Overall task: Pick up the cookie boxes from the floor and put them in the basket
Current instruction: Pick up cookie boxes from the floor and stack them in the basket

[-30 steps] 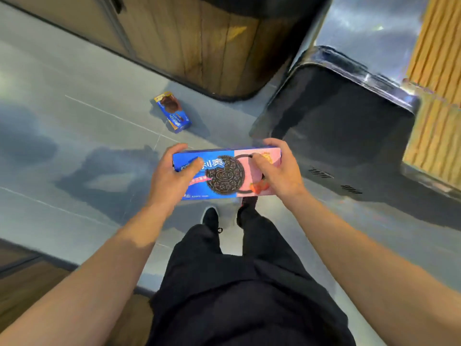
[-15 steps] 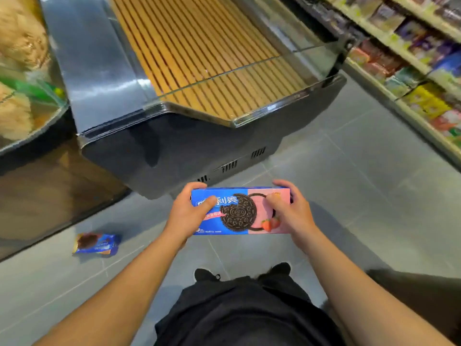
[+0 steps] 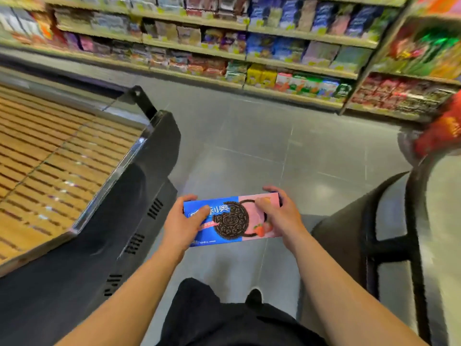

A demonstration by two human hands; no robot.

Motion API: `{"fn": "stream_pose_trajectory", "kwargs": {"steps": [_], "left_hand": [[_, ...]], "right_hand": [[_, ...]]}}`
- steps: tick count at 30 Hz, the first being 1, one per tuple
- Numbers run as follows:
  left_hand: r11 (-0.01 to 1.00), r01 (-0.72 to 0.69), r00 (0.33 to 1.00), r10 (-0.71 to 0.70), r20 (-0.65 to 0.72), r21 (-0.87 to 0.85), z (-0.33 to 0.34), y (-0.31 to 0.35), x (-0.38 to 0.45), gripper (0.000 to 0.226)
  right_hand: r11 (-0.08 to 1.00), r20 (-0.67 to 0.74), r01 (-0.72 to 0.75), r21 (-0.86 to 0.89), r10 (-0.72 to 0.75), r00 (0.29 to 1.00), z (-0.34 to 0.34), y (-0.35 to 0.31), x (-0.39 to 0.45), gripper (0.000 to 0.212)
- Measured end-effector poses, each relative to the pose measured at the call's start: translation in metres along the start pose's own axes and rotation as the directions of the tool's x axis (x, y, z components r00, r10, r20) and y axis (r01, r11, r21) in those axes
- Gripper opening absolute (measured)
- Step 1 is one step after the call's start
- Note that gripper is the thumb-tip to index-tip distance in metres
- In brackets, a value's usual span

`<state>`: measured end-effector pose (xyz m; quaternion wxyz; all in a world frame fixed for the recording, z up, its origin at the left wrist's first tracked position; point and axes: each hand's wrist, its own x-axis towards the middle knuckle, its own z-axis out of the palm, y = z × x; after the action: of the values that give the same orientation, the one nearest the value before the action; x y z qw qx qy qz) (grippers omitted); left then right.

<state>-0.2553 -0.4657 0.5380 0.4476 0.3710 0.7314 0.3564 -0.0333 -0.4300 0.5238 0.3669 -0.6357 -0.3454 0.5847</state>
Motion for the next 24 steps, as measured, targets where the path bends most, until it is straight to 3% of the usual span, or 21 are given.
{"fn": "stream_pose_trajectory", "kwargs": {"steps": [7,12,16,24], "left_hand": [[0.984,-0.115,0.946,0.067,0.316,0.135,0.086,0.082,0.141,0.042],[0.972,-0.194,0.863,0.105,0.495,0.132,0.156,0.145,0.239,0.041],[0.966,-0.232,0.751,0.104,0.652,0.113,0.220,0.211,0.296,0.038],[0.886,-0.428,0.609,0.136,0.782,0.179,0.348,0.298,0.376,0.037]], "right_hand": [[0.992,-0.301,0.021,0.123,0.017,0.954,-0.049,-0.033,0.088,0.029],[0.990,-0.480,0.044,0.131,0.025,0.877,-0.079,-0.067,0.169,0.036],[0.977,-0.614,0.079,0.198,0.060,0.787,-0.102,-0.101,0.215,0.031],[0.948,-0.726,0.109,0.299,0.152,0.671,-0.185,-0.144,0.304,0.034]]}}
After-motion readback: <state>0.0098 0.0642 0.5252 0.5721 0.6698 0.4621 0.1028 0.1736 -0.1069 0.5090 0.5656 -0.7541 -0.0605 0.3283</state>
